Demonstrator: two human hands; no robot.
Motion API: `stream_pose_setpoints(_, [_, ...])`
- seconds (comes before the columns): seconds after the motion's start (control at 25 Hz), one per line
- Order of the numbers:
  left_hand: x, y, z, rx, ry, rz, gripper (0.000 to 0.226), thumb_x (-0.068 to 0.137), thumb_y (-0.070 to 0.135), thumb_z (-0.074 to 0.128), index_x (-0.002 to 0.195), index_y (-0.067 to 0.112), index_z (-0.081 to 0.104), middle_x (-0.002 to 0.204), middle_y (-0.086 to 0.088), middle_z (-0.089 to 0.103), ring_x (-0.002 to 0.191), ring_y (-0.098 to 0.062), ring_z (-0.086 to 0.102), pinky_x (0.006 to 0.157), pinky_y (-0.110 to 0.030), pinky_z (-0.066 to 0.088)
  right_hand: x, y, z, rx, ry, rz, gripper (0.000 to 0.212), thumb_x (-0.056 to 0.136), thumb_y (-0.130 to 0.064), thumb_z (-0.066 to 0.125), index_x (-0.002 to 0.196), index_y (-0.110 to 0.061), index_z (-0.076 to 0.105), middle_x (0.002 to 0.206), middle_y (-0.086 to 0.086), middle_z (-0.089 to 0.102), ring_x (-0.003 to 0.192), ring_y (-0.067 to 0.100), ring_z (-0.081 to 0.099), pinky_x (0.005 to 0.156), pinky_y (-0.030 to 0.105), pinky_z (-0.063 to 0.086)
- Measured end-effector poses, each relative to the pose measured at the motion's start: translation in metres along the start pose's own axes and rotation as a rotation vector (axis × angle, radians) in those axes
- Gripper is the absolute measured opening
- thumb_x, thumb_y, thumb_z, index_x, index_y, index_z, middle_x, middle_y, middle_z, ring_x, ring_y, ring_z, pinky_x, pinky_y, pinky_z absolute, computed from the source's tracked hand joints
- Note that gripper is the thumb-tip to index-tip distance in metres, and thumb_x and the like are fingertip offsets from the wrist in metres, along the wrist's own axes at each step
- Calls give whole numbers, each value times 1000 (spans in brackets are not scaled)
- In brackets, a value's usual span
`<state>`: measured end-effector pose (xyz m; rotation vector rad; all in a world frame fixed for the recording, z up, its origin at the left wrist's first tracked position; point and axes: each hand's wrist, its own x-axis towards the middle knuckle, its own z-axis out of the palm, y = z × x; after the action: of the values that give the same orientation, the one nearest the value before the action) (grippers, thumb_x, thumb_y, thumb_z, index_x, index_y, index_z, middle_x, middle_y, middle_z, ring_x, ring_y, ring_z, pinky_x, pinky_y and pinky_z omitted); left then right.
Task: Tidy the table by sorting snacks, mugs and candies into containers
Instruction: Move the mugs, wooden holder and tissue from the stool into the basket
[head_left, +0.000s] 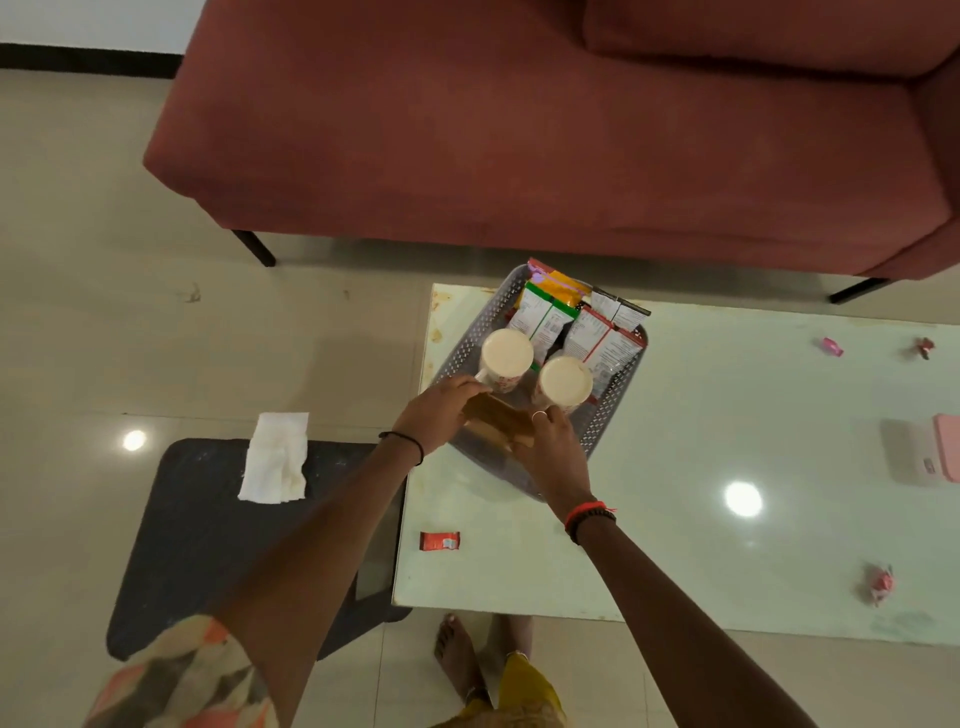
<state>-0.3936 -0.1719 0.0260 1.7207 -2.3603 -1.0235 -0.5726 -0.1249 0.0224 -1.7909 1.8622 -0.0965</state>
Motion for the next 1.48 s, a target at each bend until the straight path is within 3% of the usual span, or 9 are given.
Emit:
stream_pose_setpoints(0.32, [18,-18,28,2,-62,-2,52,87,0,56,135,19,48,138,-2,50,119,-22,55,97,-36,49,10,11,23,4,-85,47,43,88,-25,62,126,-8,51,121,12,53,110,28,56,89,39,54])
stream_pose_setpoints(0.96, [6,-29,33,-28,35,-19,51,89,4,55,137,16,42,138,-7,46,118,-24,55,99,-35,50,10,-3,21,0,-95,135,49,81,-27,71,121,-8,50,121,11,52,110,29,56,86,43,55])
stream_pose_setpoints(1.16, [-34,-41,13,0,224,-33,40,93,23,53,132,16,46,133,-5,49,108,-21,60,94,-31,51,7,-39,10,37,-7,134,26,87,-16,56,111,-7,52,115,11,58,107,30,56,80,40,53])
stream_pose_setpoints(1.24, [-55,-52,6,7,337,-79,34,94,25,51,127,15,49,129,-5,51,106,-21,60,91,-31,48,5,-63,9,54,5,120,25,88,-19,55,111,-7,53,110,12,63,105,31,60,77,39,52])
stream_pose_setpoints(1.36, [-88,-84,-5,-19,489,-236,28,94,21,50,120,13,54,126,-5,54,107,-23,59,91,-34,46,5,-100,21,104,-68,46,20,92,-22,51,102,-6,56,98,12,68,93,29,66,68,32,53])
stream_pose_setpoints(1.48, [-122,-127,-9,-73,590,-424,26,95,16,47,118,10,57,124,-8,56,108,-27,60,93,-39,49,11,-138,47,206,-188,12,20,91,-16,47,98,-3,60,97,14,68,91,29,66,73,32,54])
